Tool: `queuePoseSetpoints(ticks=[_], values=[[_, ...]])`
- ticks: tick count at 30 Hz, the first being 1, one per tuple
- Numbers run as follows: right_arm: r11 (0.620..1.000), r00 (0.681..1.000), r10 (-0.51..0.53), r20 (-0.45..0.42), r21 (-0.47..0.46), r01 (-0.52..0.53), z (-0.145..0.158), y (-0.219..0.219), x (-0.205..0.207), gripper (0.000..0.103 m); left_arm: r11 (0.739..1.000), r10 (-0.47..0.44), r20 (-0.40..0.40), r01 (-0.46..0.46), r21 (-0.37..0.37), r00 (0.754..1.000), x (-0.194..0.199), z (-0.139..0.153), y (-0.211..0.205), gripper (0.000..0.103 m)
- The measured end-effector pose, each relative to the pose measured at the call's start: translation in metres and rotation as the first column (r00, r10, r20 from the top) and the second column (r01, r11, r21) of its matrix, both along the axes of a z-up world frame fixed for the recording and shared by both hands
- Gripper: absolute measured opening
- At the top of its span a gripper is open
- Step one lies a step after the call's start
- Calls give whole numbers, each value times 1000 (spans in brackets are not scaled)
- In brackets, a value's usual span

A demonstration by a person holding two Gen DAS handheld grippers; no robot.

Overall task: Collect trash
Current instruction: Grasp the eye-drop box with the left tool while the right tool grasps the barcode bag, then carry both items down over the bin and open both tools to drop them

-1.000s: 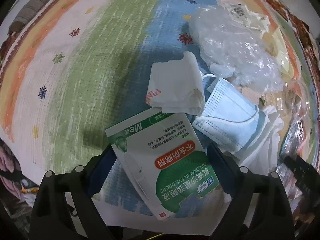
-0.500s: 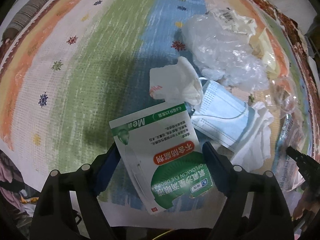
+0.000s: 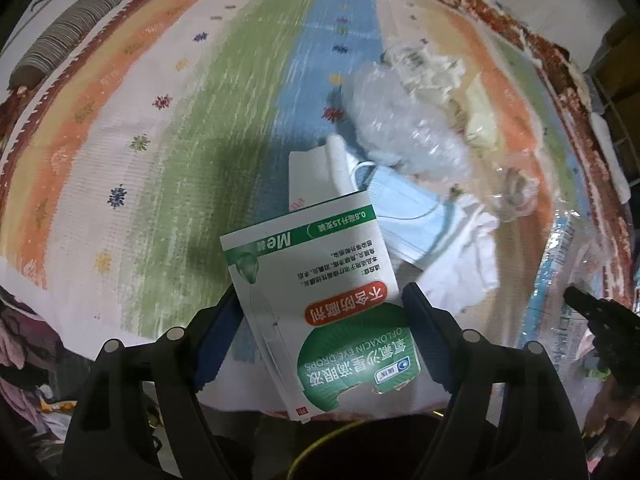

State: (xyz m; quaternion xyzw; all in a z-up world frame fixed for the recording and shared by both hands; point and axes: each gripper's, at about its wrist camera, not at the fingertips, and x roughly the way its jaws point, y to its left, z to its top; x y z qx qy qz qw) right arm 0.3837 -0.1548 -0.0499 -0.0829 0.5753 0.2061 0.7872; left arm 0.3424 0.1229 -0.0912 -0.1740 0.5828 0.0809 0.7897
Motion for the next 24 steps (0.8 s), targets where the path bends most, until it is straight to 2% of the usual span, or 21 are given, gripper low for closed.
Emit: queuePoseSetpoints(ticks=[4,10,15,24], values=[[999,1000,24,5,25,-24,15,5,-12,3,1000,-19,54,20,-19,998,-21,23,-6,77],[997,994,76,72,11,-77,42,13,-45,3,995,-66,117,74,-60,991,-46,55,-22,77],[996,994,72,87,39,-75,57,10,-63,3,991,-89,153,102,-82,984,-69,72,-32,77],[993,982,86,170,71,-99,89,4,-103,3,981,-122,201,149,-125,972,-108,92,-46,77]])
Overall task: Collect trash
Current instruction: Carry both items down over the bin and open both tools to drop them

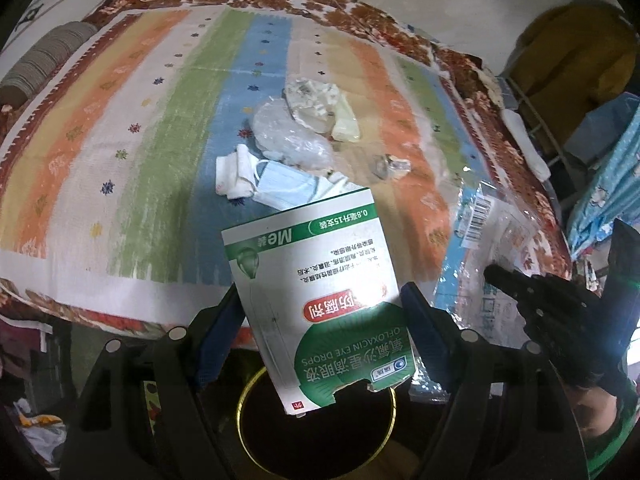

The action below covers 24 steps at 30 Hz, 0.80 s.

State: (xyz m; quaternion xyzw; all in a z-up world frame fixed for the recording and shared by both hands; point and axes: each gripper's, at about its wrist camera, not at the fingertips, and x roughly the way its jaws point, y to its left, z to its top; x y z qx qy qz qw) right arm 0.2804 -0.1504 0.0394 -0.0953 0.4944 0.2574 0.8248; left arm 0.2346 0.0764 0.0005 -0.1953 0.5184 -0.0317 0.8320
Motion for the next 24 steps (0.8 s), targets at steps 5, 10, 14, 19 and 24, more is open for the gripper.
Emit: queuePoseSetpoints(ticks=[5,10,14,19,24], values=[[998,1000,8,-23,61,-7,8,-6,-17,3,1000,24,12,-24,-8,1000,-24,6,8,77],[997,1000,26,-5,75,-26,14,-6,-38,3,996,51,11,-50,-68,999,-48,5,17,77],[997,1000,30,-11,70,-29,10,-8,-52,3,995,56,25,-54,-87,998,-60,7,14,77],[998,999,30,-16,57,-30,4,-12,-71,3,996,28,18,-26,-85,999,-75,0,2,77],[999,999,34,-33,42,-32,-3,-14,-84,3,997,2,-24,-4,-79,1000,-88,-16,-11,77]])
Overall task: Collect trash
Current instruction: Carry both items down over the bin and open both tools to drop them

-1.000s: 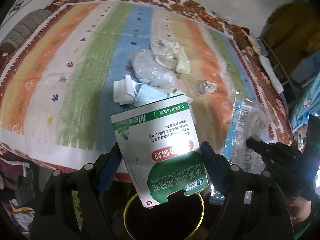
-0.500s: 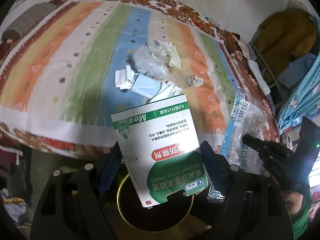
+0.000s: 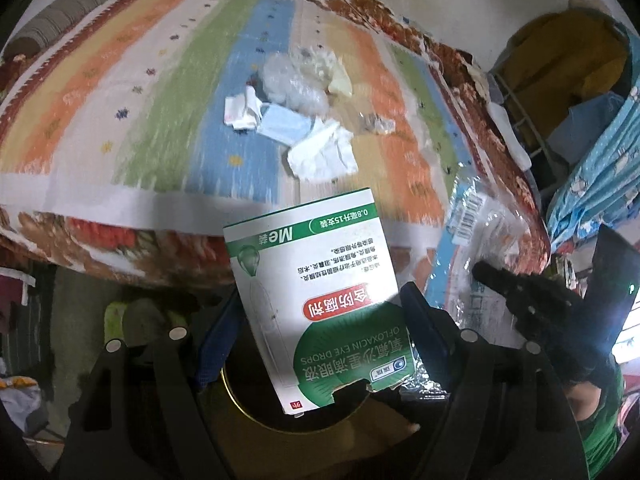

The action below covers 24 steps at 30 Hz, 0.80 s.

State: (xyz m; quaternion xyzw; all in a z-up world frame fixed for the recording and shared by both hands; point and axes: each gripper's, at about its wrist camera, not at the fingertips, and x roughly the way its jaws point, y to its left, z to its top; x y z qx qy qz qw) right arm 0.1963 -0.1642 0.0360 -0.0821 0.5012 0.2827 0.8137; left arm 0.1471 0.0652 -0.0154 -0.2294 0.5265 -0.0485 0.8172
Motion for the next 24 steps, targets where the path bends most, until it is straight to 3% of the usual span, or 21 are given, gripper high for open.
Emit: queuePoseSetpoints(ticks=[4,11,19,24], values=[[1000,1000,3,-12,-28,-3,-7,2,-6,3,1000,2,-46,-2,6,999,-8,-15,-9,77],[986,989,66,-133,-140,-85,-47,22,-16,4,1000,6,-154,-5,6,988,-8,-44,-20,77],[981,966,28,-258,-176,-75,-83,25,-12,9,999,48,-277,-47,11,960,-6,-76,-23,77],[983,946,-9,-325,-175,-51,-101,26,-5,9,998,58,-306,-56,14,950,-5,-84,-24,77]])
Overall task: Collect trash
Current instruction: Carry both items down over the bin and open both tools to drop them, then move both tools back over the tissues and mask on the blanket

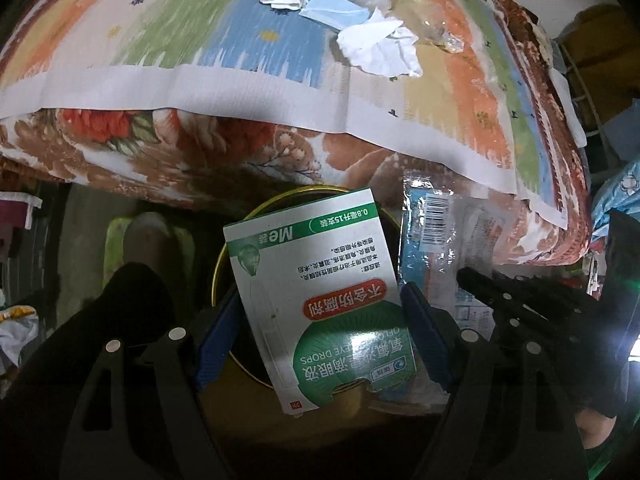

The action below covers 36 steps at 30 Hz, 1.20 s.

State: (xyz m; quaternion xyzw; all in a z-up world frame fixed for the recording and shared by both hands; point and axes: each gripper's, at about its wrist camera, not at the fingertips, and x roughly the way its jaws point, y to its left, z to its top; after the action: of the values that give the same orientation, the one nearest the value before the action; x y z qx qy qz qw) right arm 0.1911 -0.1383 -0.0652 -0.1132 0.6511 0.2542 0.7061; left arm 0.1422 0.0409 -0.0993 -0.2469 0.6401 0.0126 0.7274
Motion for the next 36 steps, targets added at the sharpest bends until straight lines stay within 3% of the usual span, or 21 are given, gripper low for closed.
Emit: queuePoseSetpoints(ticks=[2,3,5,9,15,19,24,33,36], values=[[1000,1000,-22,-14,-1,22,-5,0,4,17,1000,9,-13,-9,-18,1000,1,-3,0,79],[1000,999,-28,-19,-4,28,-7,-1,5,20,1000,10,-18,-11,-24,1000,1,-4,0,85],[999,998,-46,-45,-14,46,-16,-2,8,36,999,25,-12,-26,-39,1000,1,-5,0,90],[997,995,-73,-68,-22,72,-23,-4,10,37,999,48,-2,-49,-21,999,2,-1,5,91],[998,998,-66,3,-8,66,-7,-3,11,48,998,37,47,-40,53,998,7,15,10,92],[999,997,-43,62,-21,44,3,-1,11,61,993,37,96,-48,112,995,13,23,17,95],[1000,994,-22,109,5,22,18,2,12,68,986,53,196,-83,148,979,23,45,30,98],[997,980,-40,196,66,28,39,2,20,89,966,95,262,-152,210,960,36,59,46,98],[997,969,-52,241,73,35,46,1,24,92,962,82,292,-152,227,953,41,60,45,98]])
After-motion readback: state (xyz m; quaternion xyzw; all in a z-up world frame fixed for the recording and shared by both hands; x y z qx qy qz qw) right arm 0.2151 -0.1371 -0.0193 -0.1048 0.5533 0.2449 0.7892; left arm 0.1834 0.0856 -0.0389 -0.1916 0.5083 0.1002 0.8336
